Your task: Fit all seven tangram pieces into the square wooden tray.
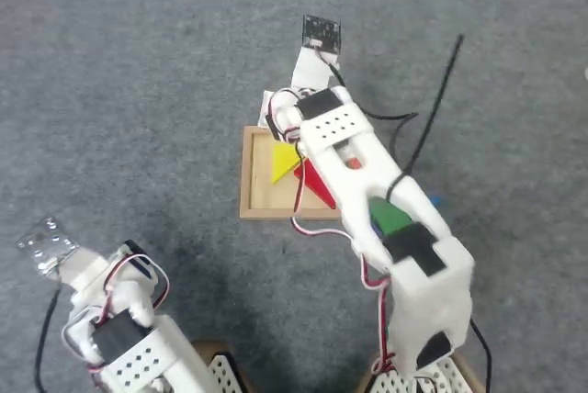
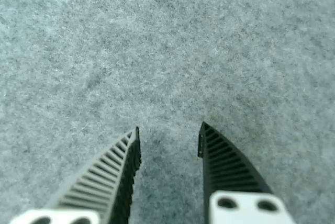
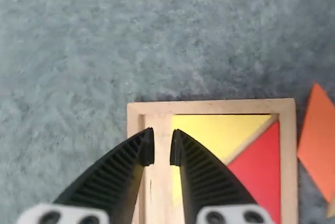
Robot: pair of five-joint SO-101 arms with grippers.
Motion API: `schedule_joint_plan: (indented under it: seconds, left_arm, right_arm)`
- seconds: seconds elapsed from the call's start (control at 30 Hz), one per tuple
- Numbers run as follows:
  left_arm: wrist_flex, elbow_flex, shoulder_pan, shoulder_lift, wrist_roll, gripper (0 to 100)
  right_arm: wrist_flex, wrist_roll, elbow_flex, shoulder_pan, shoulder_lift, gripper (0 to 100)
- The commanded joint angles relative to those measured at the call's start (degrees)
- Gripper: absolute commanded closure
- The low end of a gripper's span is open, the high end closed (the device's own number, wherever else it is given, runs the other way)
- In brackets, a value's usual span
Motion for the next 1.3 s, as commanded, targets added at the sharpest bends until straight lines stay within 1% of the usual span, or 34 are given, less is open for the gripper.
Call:
schedule_joint_plan:
  seconds: [0.0,0.13,0.27,0.37,0.4,0.47,0.63,0.67,0.73,0.87,1.03,1.13,1.17,1.2,1.27]
  left_arm:
    - [0.18,-0.48,-0.35,-0.88,0.53,82]
    - [0.18,-0.48,-0.35,-0.88,0.53,82]
    - [0.18,-0.48,-0.35,-0.88,0.53,82]
    - [0.18,-0.48,-0.35,-0.88,0.53,82]
    - [0.18,-0.48,-0.35,-0.88,0.53,82]
    - [0.18,-0.57,0.18,-0.88,0.44,82]
    - [0.18,-0.57,11.96,-0.88,0.44,82]
    - [0.18,-0.57,14.24,-0.88,0.44,82]
    - [0.18,-0.57,18.73,-0.88,0.44,82]
    - [0.18,-0.57,26.55,-0.88,0.44,82]
    - [0.18,-0.57,34.81,-0.88,0.35,82]
    - [-0.62,-0.57,36.48,-0.88,-0.09,82]
    - [-1.93,-0.57,36.13,-0.88,-1.67,82]
    - [-3.60,-0.57,35.78,-0.88,-4.92,82]
    - [-8.00,-0.57,32.09,-0.88,-16.35,82]
  right_arm:
    - [-3.38,2.90,5.80,0.13,-12.44,93.1]
    - [-12.44,7.65,22.77,-0.13,-23.34,93.3]
    - [-23.34,18.20,42.55,1.63,-30.11,93.3]
    - [-29.41,26.73,53.71,5.67,-34.51,93.3]
    - [-29.85,28.48,55.74,7.52,-36.26,93.3]
    - [-27.47,28.92,58.46,11.91,-40.22,93.3]
    - [-14.90,29.80,60.66,23.34,-50.95,93.3]
    - [-13.67,31.12,61.27,25.19,-52.53,93.3]
    - [-14.55,33.67,64.00,27.38,-55.08,93.3]
    - [-20.35,38.15,71.56,28.35,-58.42,93.3]
    - [-22.46,38.42,74.20,28.44,-61.05,93.3]
    - [-22.46,38.42,74.29,28.44,-61.67,93.3]
    - [-22.46,38.42,74.29,28.44,-61.67,93.3]
    - [-22.46,38.42,74.29,28.44,-61.58,93.3]
    - [-22.46,38.51,74.37,28.44,-61.58,93.3]
